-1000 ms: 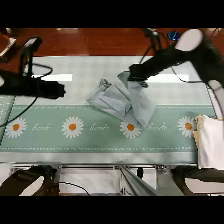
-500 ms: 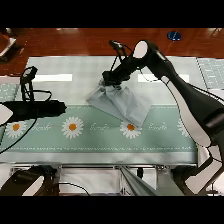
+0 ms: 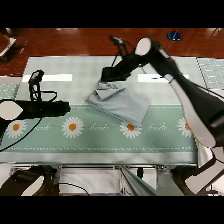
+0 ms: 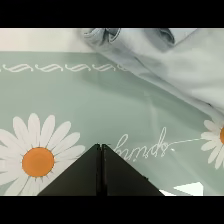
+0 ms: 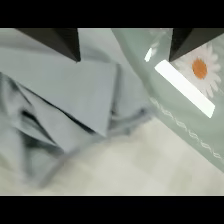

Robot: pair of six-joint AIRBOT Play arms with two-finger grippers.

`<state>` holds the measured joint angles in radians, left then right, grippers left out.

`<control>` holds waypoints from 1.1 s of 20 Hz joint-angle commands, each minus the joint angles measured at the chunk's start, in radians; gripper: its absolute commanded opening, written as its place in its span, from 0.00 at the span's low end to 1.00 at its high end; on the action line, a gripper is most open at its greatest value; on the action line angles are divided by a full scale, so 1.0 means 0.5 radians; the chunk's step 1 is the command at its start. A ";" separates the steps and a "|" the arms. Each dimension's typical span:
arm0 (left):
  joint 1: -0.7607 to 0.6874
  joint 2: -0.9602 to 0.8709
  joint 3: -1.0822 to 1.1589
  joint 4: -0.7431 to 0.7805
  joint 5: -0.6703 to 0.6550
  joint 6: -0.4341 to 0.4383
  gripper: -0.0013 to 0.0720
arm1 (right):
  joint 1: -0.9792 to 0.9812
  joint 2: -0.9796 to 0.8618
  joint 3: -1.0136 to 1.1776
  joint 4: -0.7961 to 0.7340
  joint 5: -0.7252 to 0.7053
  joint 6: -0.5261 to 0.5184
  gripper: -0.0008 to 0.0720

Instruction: Fold the shirts.

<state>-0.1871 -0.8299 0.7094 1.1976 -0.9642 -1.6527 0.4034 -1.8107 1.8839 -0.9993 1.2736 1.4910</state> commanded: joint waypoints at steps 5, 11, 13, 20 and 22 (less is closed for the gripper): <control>0.000 -0.014 -0.002 0.118 -0.053 0.009 0.05 | -0.939 1.072 -0.655 -0.597 0.241 0.064 0.86; -0.001 -0.017 -0.002 0.032 0.076 0.009 0.05 | -0.996 1.975 -2.667 -0.298 -0.952 0.607 0.86; -0.001 -0.018 -0.002 -0.005 0.106 0.009 0.05 | -0.935 1.884 -2.897 0.048 -1.070 0.465 0.86; 0.000 -0.018 -0.002 -0.005 0.144 0.009 0.05 | -0.730 1.072 -2.518 0.695 -0.806 -0.219 0.86; -0.001 -0.018 -0.002 -0.008 0.150 0.009 0.05 | -0.706 0.878 -2.373 0.732 -0.726 -0.251 0.86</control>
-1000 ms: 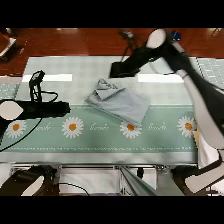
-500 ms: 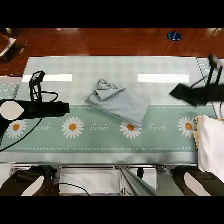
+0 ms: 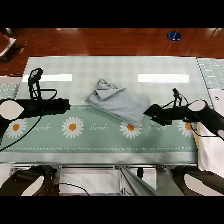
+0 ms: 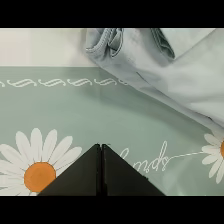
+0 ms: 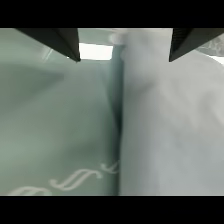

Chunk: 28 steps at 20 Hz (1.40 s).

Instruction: Fold the shirts.

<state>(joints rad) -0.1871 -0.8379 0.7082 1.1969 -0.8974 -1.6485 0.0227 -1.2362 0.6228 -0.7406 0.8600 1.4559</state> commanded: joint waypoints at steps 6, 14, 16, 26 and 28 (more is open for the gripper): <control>-0.001 -0.036 0.001 -0.047 0.063 0.001 0.05 | 0.237 -0.625 0.595 0.206 0.227 -0.366 0.10; -0.001 -0.156 0.000 -0.056 0.063 0.002 0.05 | 0.209 -0.417 1.974 -0.404 0.986 -0.195 0.04; -0.001 -0.169 0.000 -0.095 0.056 0.002 0.05 | 0.155 -0.411 2.313 -0.609 1.157 -0.084 0.04; -0.001 -0.168 0.001 -0.144 0.059 0.009 0.05 | -0.844 -0.172 2.668 -0.690 1.688 0.304 0.04; -0.001 -0.168 0.001 -0.144 0.092 0.010 0.05 | -1.084 -0.135 2.661 -0.696 1.876 0.354 0.04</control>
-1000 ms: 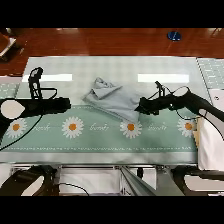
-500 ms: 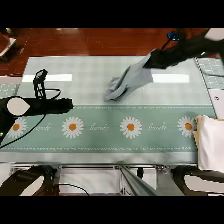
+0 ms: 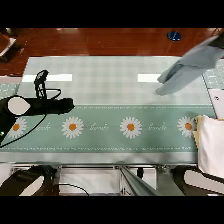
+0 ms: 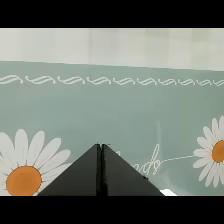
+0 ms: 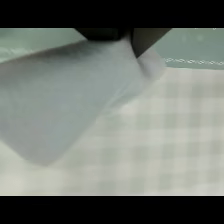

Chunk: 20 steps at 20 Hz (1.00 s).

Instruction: Fold the shirts.

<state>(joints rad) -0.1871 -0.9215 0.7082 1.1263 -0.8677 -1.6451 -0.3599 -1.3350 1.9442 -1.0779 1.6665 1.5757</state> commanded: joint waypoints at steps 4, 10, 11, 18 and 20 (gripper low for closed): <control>-0.001 0.001 0.001 -0.003 0.158 0.003 0.05 | -0.713 0.340 -0.294 -0.243 0.380 0.167 0.04; 0.000 0.043 0.003 -0.025 0.294 0.014 0.05 | -1.412 1.035 -1.281 -0.900 0.379 0.159 0.04; -0.001 0.056 0.003 -0.025 0.308 0.026 0.05 | -1.521 1.129 -1.392 -1.093 0.378 0.211 0.04; -0.001 0.074 0.003 -0.042 0.343 0.058 0.05 | -1.628 1.284 -1.629 -1.604 0.371 0.329 0.71; -0.001 0.073 0.004 -0.043 0.388 0.056 0.05 | -1.628 1.215 -1.656 -1.496 0.372 0.249 0.88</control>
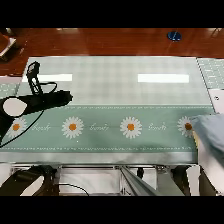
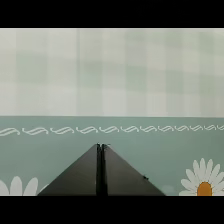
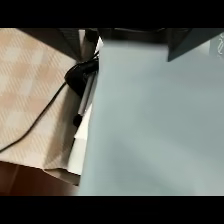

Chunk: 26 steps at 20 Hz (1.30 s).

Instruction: Fold the shirts.

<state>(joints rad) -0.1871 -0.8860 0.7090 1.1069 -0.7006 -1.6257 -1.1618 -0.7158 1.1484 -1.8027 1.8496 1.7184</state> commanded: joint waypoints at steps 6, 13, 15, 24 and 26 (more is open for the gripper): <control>0.111 -0.025 0.333 0.061 0.227 0.042 0.05 | 0.183 -0.402 0.334 1.209 -0.485 0.006 0.23; -0.396 -0.304 0.936 0.281 0.100 0.217 0.05 | 2.341 -1.019 0.499 1.121 -1.576 -0.429 0.04; -0.374 -0.424 0.935 0.707 -0.272 -0.038 0.05 | 2.696 -1.238 0.499 0.533 -1.490 -0.163 0.04; -0.096 -0.829 0.941 0.764 -0.650 -0.126 0.05 | 2.626 -1.623 0.501 0.542 -1.123 -0.119 0.04; -0.097 -0.829 0.941 0.762 -0.681 -0.127 0.05 | 2.627 -1.615 0.501 0.542 -1.094 -0.121 0.04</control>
<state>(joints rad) -0.2417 -1.2858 1.1774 1.4841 -0.9989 -1.6829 0.1440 -1.5150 1.3983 -1.5234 1.2732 1.6653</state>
